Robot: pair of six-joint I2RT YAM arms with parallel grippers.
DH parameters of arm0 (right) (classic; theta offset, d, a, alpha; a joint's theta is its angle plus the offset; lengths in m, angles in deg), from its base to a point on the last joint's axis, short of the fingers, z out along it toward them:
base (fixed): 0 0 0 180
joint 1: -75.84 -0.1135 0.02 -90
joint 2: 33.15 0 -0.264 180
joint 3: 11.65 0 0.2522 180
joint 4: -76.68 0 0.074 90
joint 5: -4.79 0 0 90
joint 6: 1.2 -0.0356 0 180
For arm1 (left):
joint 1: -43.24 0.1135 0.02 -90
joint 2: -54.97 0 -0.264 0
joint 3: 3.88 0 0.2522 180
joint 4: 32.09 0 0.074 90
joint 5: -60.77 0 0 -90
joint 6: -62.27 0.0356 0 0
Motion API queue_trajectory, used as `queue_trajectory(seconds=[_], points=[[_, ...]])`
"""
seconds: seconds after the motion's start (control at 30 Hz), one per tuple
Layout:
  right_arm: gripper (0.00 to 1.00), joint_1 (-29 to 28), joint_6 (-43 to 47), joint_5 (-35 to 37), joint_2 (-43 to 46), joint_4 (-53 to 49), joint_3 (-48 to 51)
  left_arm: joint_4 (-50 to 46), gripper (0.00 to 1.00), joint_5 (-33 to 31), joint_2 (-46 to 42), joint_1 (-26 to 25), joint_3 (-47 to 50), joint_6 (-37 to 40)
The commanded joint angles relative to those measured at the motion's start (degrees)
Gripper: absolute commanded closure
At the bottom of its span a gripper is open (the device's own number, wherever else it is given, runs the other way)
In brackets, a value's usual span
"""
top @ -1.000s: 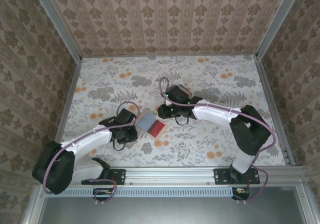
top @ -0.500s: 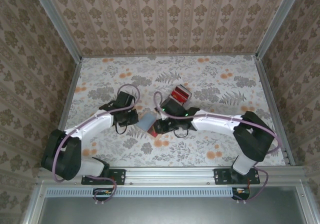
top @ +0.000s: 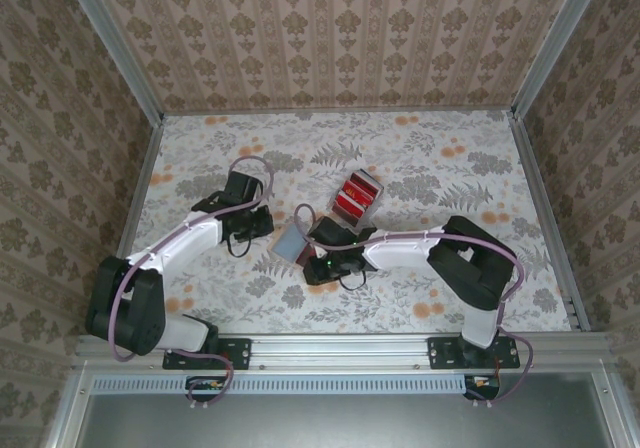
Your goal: Put the credit cards into the card holder
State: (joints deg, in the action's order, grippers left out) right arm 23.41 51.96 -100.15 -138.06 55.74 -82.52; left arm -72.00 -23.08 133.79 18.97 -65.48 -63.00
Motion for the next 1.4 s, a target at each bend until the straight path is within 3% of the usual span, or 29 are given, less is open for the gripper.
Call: queue_trajectory(seconds=[0.0, 0.23, 0.37, 0.57, 0.73, 1.07, 1.37], points=[[0.79, 2.10, 0.02, 3.77, 1.23, -1.48, 1.20, 0.10, 0.86, 0.78, -0.60, 0.45, 0.97, 0.70], [0.79, 3.40, 1.64, 5.08, 2.18, -3.52, 0.44, 0.96, 0.86, 1.22, -0.20, 0.45, 0.72, 0.48], [0.78, 5.77, 3.25, 6.19, 6.90, -7.06, 0.50, 1.96, 0.86, 1.37, 0.55, 0.49, 0.30, 0.55], [0.74, 12.43, 5.63, 3.71, 16.42, -7.86, 0.44, 3.83, 0.84, 3.83, 5.80, 0.12, -5.18, 1.80], [0.65, 20.25, 10.84, 4.41, 17.98, -13.02, -4.13, 4.28, 0.83, 5.12, 11.13, -3.25, -12.30, 2.13], [0.54, 32.79, 17.12, 1.44, 11.95, -16.49, -13.84, 3.31, 0.80, 8.05, 21.16, -7.49, -23.86, 2.05], [0.50, 33.87, 23.02, 5.05, 3.05, -22.45, -22.97, 3.72, 0.78, 10.88, 27.09, -9.42, -28.99, 1.93]])
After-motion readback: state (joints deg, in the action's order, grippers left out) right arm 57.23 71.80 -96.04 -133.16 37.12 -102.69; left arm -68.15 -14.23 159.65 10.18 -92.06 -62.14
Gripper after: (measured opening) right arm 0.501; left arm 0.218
